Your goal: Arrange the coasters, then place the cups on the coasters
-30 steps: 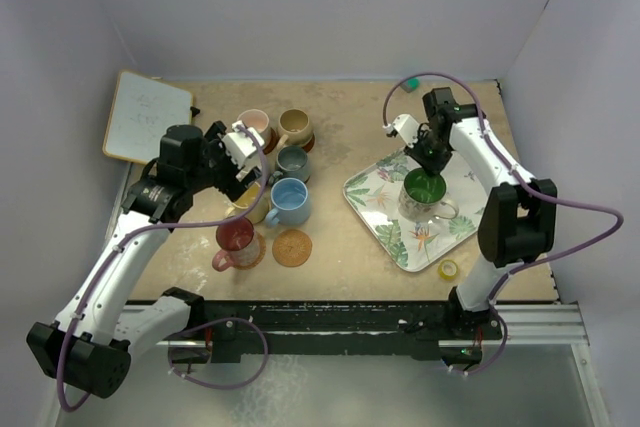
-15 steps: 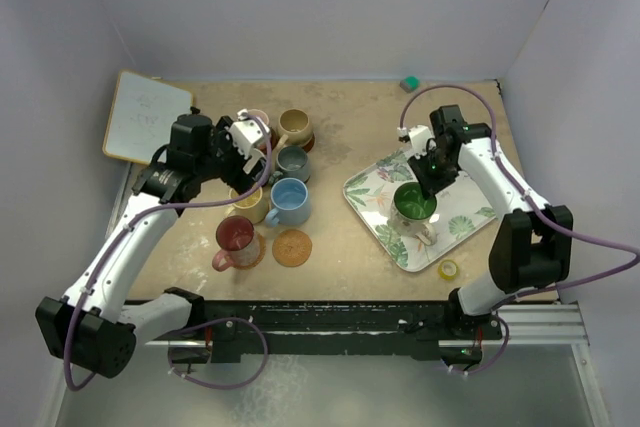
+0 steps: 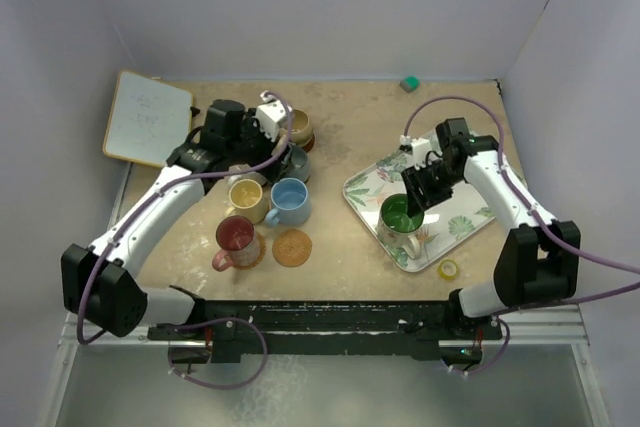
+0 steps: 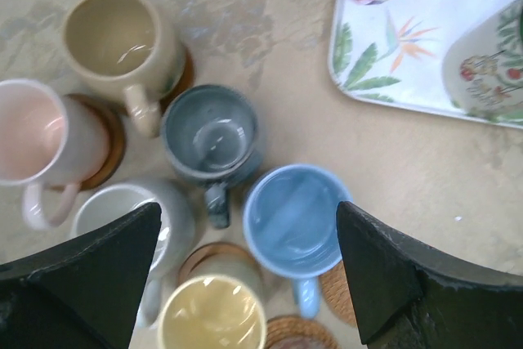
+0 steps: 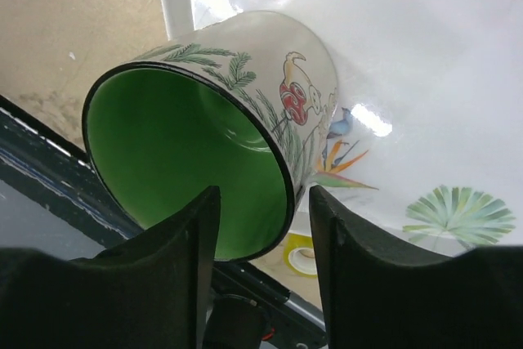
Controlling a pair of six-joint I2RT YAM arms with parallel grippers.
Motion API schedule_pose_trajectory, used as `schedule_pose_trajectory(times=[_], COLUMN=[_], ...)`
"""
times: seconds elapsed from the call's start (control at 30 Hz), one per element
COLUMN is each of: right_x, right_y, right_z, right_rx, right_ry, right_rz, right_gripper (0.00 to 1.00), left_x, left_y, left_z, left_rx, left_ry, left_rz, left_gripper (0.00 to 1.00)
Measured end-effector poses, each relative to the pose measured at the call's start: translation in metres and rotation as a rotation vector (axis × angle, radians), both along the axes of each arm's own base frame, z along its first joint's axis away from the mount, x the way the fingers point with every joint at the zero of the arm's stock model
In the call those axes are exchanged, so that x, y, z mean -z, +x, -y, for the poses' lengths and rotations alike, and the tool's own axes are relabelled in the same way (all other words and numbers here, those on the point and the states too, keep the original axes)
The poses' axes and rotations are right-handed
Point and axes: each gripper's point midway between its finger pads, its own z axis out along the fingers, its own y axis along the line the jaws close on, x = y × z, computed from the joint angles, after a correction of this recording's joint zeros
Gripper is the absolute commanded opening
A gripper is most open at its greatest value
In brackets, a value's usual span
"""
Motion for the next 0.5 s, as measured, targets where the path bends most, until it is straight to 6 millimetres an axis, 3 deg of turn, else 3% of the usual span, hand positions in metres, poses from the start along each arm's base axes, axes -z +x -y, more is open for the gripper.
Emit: schedule_pose_trajectory(times=[0.2, 0.5], right_x=[-0.022, -0.057], right_y=[0.007, 0.024], right_z=[0.016, 0.044], right_rx=[0.109, 0.268], right_ry=[0.067, 0.085], right_rz=[0.067, 0.232], right_gripper=[0.57, 0.6], left_x=[0.013, 0.039], left_y=[-0.011, -0.011], left_z=[0.069, 0.145], left_rx=[0.078, 0.064], left_ry=[-0.055, -0.106], left_rz=[-0.076, -0.246], left_gripper=[0.84, 0.84])
